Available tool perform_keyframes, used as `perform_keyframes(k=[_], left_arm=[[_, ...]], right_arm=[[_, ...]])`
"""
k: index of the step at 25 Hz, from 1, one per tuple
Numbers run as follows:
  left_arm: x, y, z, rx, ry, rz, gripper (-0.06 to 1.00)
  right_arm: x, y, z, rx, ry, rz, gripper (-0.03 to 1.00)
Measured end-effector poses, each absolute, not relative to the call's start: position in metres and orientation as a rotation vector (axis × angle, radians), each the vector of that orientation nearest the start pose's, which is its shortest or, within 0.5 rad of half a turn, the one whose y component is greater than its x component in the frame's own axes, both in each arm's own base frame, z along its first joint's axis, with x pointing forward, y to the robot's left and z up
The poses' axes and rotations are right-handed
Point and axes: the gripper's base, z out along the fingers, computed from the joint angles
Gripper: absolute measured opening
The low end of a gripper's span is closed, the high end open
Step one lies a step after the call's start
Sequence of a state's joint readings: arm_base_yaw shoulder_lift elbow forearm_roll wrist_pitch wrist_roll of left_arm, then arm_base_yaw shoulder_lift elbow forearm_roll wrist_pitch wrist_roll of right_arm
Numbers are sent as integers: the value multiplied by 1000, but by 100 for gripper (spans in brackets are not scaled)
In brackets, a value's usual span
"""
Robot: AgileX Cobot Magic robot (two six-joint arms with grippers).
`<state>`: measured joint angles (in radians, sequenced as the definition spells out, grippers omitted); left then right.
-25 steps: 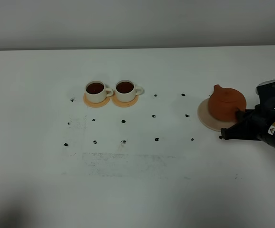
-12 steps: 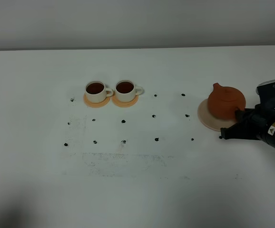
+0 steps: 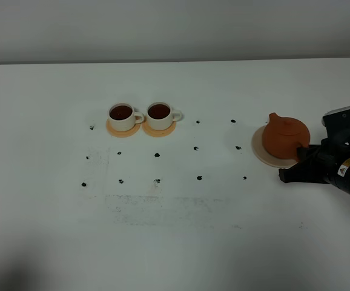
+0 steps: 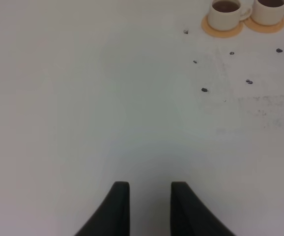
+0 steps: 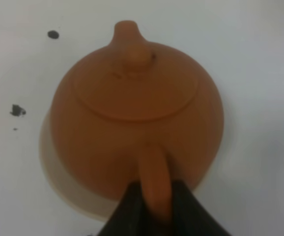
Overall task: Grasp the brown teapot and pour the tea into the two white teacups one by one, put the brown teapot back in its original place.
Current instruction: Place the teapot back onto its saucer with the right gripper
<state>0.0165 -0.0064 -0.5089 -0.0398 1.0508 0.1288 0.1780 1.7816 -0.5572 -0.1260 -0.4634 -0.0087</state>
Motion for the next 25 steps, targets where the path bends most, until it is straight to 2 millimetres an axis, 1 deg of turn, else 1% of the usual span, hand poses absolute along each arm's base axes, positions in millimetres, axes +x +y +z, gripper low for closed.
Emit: perform_keyframes(k=[9,11,13,18,20,22,25], left_arm=[[-7,-3,281,115,2015,45,22],[-7,-3,281,115,2015,45,22],[-7,-3,281,115,2015,45,22],[-7,-3,281,115,2015,45,22],[-7,-3,281,115,2015,45,22],[-7,-3,281,115,2015,45,22],[-7,-3,281,115,2015,45,22]], right_arm=[[287,57,116,-369,2217,94,9],[287,57,116,-371,2217,94,10],[288,57,116,-367,2213,96,14],[290,58,118,-360,2202,100,35],[290,58,118,-360,2201,100,40],[290,58,118,-360,2201,100,45],[290,58,120,-360,2200,99,47]])
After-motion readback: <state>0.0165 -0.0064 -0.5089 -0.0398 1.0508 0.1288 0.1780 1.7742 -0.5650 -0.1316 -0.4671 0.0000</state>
